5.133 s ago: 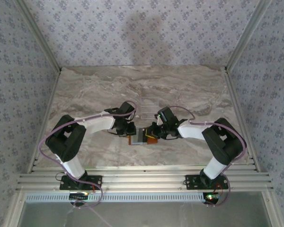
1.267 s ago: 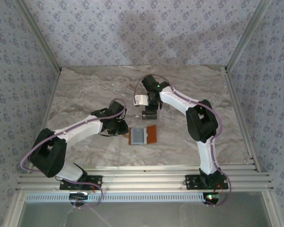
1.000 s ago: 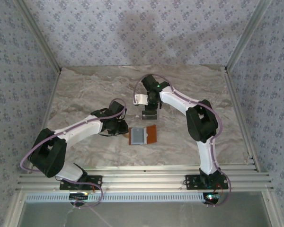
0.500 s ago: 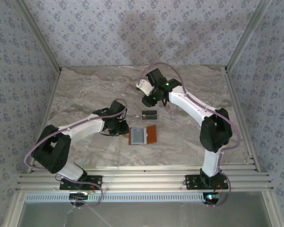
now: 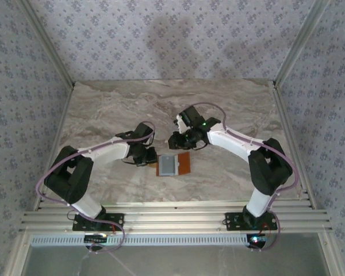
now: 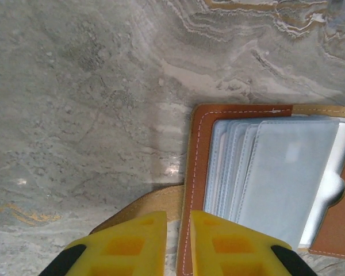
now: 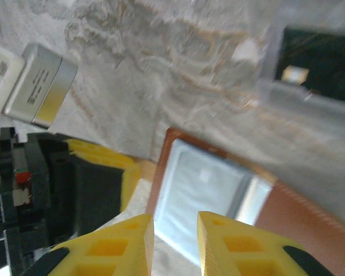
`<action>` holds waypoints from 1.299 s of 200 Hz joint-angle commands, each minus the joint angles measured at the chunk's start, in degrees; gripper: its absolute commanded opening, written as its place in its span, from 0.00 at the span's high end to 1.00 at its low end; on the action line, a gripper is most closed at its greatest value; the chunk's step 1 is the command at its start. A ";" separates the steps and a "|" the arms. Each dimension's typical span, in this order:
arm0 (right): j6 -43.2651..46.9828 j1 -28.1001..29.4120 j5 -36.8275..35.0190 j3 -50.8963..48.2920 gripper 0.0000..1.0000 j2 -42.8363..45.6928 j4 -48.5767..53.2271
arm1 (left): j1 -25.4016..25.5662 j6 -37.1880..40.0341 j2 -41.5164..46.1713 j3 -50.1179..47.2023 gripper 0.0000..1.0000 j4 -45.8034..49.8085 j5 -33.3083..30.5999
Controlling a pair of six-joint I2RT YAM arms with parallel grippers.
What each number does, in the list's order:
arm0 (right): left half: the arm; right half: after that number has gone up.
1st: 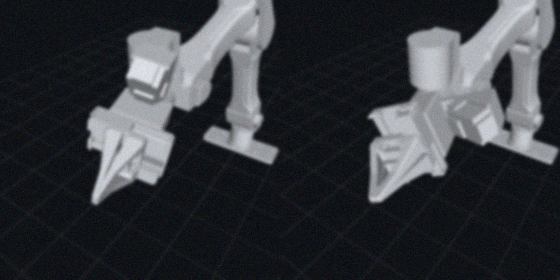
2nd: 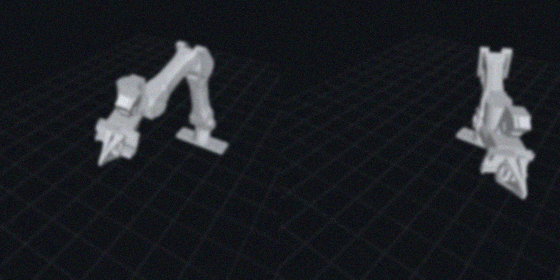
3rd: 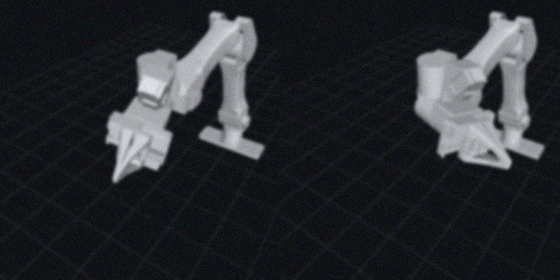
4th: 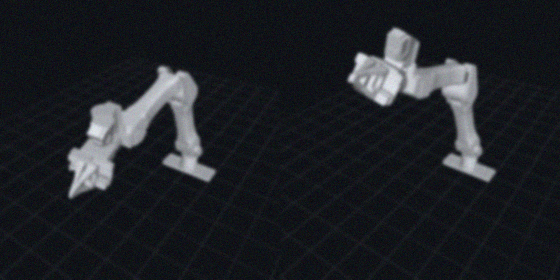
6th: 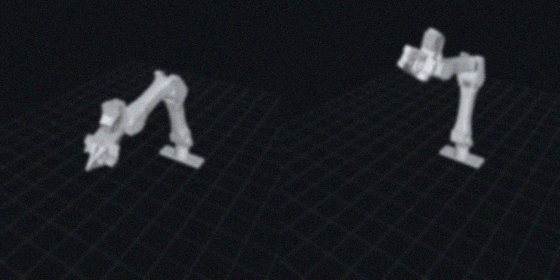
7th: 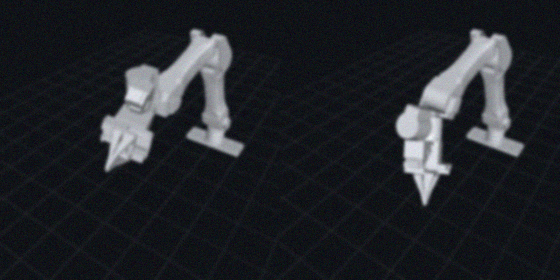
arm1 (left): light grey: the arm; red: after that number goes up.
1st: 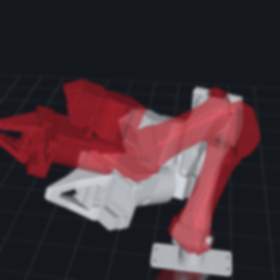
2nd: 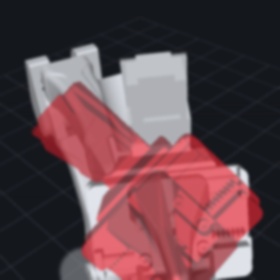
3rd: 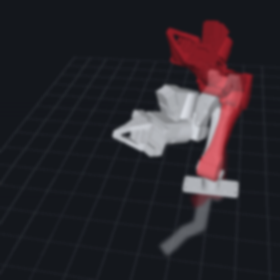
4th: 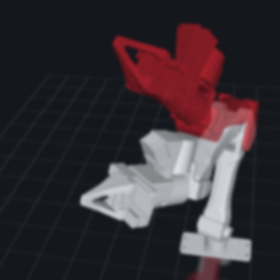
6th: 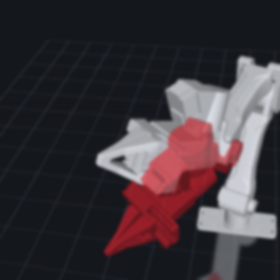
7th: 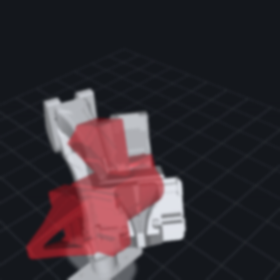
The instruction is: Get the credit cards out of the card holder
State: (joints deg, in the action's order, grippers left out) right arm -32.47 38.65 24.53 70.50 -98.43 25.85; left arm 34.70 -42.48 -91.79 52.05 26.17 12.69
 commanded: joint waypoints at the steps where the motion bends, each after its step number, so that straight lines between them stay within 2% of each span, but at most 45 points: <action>1: -9.17 1.79 4.48 -1.53 0.73 -0.88 -5.11 | -0.69 0.99 -1.38 -0.97 0.82 -1.15 1.11; 92: -11.73 5.73 4.93 1.04 0.70 -10.29 -6.69 | -1.92 2.02 -1.99 -3.58 0.84 -1.83 1.46; 169: -11.16 5.99 2.47 -0.18 0.67 -12.51 -4.37 | -2.03 2.23 -2.17 -3.48 0.84 -1.49 1.42; 260: -6.28 7.67 -12.58 4.42 0.60 -10.60 13.20 | -2.03 2.63 -2.17 -2.56 0.84 -0.45 1.28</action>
State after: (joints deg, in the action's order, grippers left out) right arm -40.93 45.78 20.12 73.03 -110.04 28.62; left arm 32.99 -41.15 -93.12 49.21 24.14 13.74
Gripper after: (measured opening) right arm 0.393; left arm 0.163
